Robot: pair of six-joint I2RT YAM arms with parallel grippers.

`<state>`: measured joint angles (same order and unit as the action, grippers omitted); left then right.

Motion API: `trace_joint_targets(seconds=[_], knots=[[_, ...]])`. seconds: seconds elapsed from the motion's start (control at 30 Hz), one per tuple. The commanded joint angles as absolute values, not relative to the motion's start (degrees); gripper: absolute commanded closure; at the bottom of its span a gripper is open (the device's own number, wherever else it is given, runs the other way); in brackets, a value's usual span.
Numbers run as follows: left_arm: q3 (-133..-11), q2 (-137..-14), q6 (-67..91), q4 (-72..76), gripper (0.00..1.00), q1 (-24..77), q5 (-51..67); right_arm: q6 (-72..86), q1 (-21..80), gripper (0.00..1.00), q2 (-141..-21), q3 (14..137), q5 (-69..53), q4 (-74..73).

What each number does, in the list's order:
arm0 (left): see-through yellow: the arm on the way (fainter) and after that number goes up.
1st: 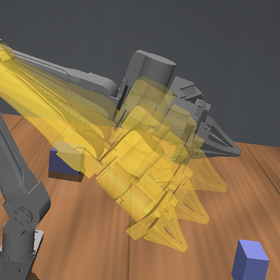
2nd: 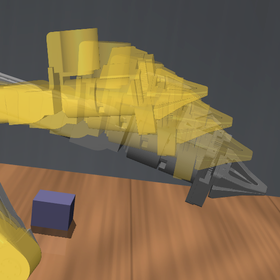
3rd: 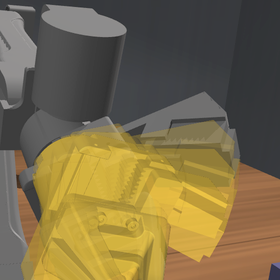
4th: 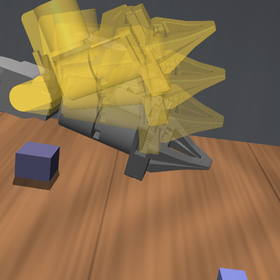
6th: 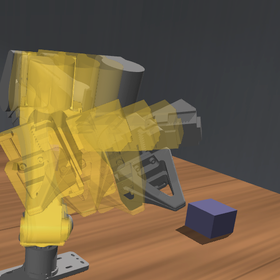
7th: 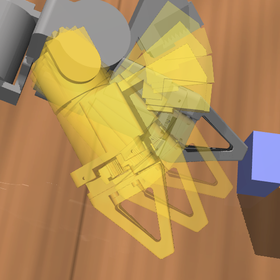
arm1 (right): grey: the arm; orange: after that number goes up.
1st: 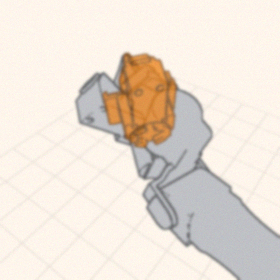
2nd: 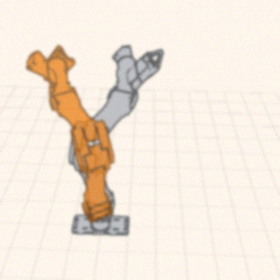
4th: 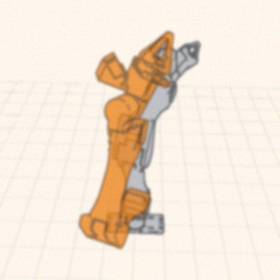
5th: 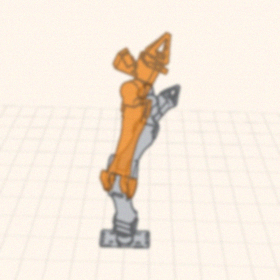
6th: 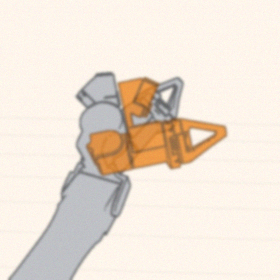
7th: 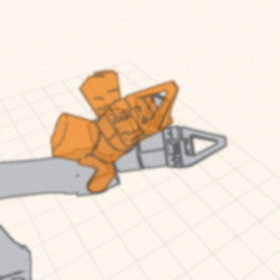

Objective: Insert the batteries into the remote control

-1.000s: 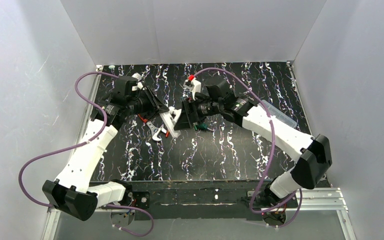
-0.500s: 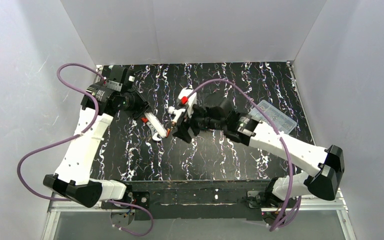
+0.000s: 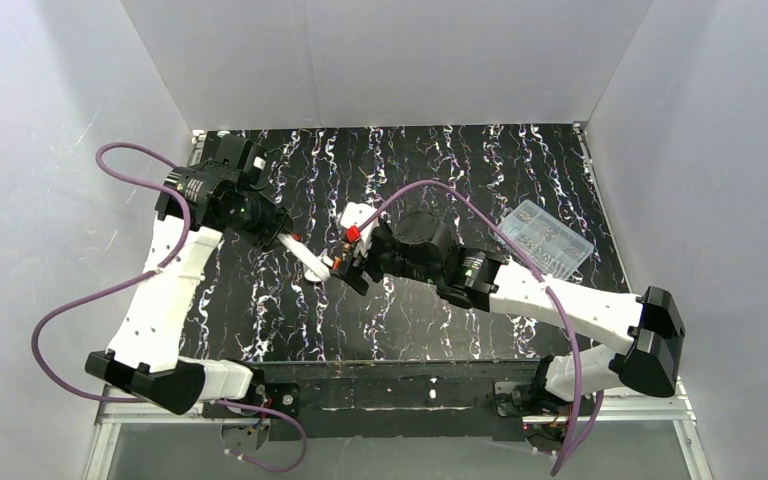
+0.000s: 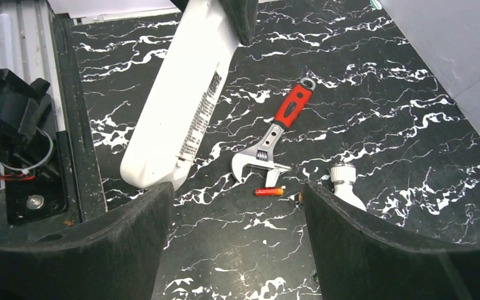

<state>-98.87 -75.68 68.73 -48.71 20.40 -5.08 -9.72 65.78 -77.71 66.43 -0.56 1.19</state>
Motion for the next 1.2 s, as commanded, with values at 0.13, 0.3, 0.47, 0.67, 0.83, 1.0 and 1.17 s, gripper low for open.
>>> trace_joint_targets(seconds=[0.13, 0.3, 0.47, 0.67, 0.83, 1.0, 1.17], knots=[[-96.4, -75.1, 73.8, -51.5, 1.0, 19.3, -0.4, -11.3, 68.5, 0.18, -78.2, 65.0, 1.7, 8.8], [-93.1, -71.8, 69.3, -45.3, 1.0, 18.9, -0.4, -10.4, 68.6, 0.19, -76.1, 64.5, 4.9, 6.3], [-79.8, -61.2, 57.5, -22.4, 1.0, 18.6, 3.5, -6.2, 67.0, 0.13, -68.0, 61.7, 9.4, -3.0], [-63.2, -55.2, 56.3, 13.5, 1.0, 18.4, 18.8, 8.9, 60.8, 0.03, -62.6, 61.2, -9.7, -2.0], [-59.7, -58.3, 63.0, 31.5, 1.0, 18.4, 28.9, 11.9, 60.0, 0.02, -61.8, 62.3, -10.9, -0.5], [-59.4, -58.0, 61.2, 32.3, 1.0, 18.4, 31.7, 13.6, 55.1, 0.02, -58.4, 58.8, -6.6, -2.4], [-58.8, -58.0, 61.1, 34.1, 1.0, 18.4, 34.1, 14.5, 48.4, 0.02, -54.6, 53.8, -7.7, -1.3]])
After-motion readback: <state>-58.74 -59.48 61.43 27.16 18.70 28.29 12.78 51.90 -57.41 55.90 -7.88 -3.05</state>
